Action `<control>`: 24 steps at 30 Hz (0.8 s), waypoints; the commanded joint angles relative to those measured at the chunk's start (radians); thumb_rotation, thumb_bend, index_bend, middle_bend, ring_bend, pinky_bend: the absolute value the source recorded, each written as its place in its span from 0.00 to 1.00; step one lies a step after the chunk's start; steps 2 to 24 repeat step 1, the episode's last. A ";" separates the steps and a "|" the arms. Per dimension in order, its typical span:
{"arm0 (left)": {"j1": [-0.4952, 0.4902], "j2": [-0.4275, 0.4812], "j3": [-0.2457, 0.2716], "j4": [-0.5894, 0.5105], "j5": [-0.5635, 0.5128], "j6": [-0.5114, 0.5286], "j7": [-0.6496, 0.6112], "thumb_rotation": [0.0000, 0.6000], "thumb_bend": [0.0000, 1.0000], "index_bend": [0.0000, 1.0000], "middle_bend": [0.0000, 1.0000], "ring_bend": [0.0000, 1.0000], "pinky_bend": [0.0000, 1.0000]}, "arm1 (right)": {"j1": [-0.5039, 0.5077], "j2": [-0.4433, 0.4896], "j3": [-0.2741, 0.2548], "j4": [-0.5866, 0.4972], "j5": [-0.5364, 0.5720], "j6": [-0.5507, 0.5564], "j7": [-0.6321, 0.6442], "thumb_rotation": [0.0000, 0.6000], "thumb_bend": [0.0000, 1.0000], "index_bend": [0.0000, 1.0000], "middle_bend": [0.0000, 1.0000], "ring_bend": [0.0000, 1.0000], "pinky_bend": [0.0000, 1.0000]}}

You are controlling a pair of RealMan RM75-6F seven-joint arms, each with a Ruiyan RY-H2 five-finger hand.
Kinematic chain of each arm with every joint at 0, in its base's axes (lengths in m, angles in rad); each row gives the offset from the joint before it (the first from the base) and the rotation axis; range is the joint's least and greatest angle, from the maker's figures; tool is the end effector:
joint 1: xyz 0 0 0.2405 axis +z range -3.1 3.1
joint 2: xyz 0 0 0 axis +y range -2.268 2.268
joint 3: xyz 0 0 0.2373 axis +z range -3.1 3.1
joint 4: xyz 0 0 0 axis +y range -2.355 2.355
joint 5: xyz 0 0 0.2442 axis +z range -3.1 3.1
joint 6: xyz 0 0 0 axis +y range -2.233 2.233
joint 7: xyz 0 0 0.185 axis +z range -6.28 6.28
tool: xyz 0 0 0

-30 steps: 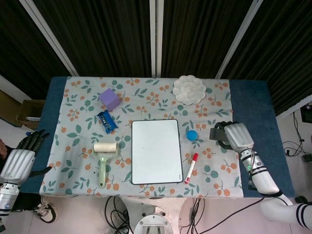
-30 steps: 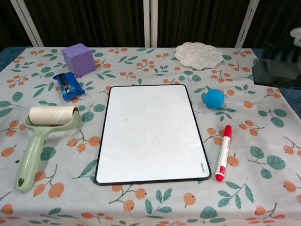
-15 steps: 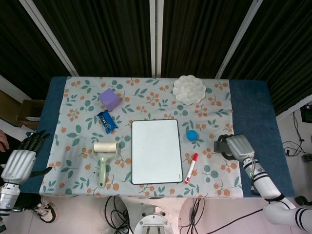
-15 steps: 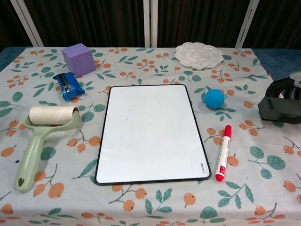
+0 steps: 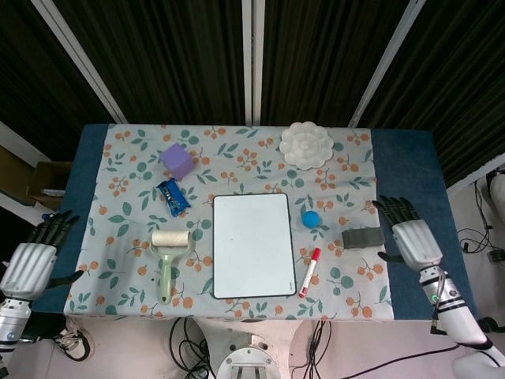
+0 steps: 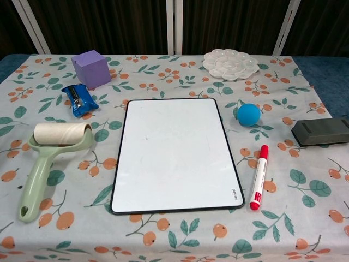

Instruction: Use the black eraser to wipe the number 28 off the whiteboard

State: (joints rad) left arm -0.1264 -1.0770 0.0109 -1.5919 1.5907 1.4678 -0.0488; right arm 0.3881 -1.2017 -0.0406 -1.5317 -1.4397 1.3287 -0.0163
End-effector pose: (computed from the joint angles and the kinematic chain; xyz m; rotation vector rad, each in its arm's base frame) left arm -0.3010 0.2208 0.1152 -1.5291 -0.8879 -0.9173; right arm -0.2702 -0.2901 0.0641 1.6546 -0.8822 0.9151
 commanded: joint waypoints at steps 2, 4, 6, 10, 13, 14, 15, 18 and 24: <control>0.002 -0.001 -0.001 -0.001 -0.001 0.005 -0.001 1.00 0.00 0.08 0.04 0.04 0.16 | -0.131 0.047 0.012 -0.047 -0.006 0.180 -0.044 1.00 0.00 0.00 0.00 0.00 0.00; 0.002 -0.001 -0.001 -0.001 -0.001 0.005 -0.001 1.00 0.00 0.08 0.04 0.04 0.16 | -0.131 0.047 0.012 -0.047 -0.006 0.180 -0.044 1.00 0.00 0.00 0.00 0.00 0.00; 0.002 -0.001 -0.001 -0.001 -0.001 0.005 -0.001 1.00 0.00 0.08 0.04 0.04 0.16 | -0.131 0.047 0.012 -0.047 -0.006 0.180 -0.044 1.00 0.00 0.00 0.00 0.00 0.00; 0.002 -0.001 -0.001 -0.001 -0.001 0.005 -0.001 1.00 0.00 0.08 0.04 0.04 0.16 | -0.131 0.047 0.012 -0.047 -0.006 0.180 -0.044 1.00 0.00 0.00 0.00 0.00 0.00; 0.002 -0.001 -0.001 -0.001 -0.001 0.005 -0.001 1.00 0.00 0.08 0.04 0.04 0.16 | -0.131 0.047 0.012 -0.047 -0.006 0.180 -0.044 1.00 0.00 0.00 0.00 0.00 0.00; 0.002 -0.001 -0.001 -0.001 -0.001 0.005 -0.001 1.00 0.00 0.08 0.04 0.04 0.16 | -0.131 0.047 0.012 -0.047 -0.006 0.180 -0.044 1.00 0.00 0.00 0.00 0.00 0.00; 0.002 -0.001 -0.001 -0.001 -0.001 0.005 -0.001 1.00 0.00 0.08 0.04 0.04 0.16 | -0.131 0.047 0.012 -0.047 -0.006 0.180 -0.044 1.00 0.00 0.00 0.00 0.00 0.00; 0.002 -0.001 -0.001 -0.001 -0.001 0.005 -0.001 1.00 0.00 0.08 0.04 0.04 0.16 | -0.131 0.047 0.012 -0.047 -0.006 0.180 -0.044 1.00 0.00 0.00 0.00 0.00 0.00; 0.002 -0.001 -0.001 -0.001 -0.001 0.005 -0.001 1.00 0.00 0.08 0.04 0.04 0.16 | -0.131 0.047 0.012 -0.047 -0.006 0.180 -0.044 1.00 0.00 0.00 0.00 0.00 0.00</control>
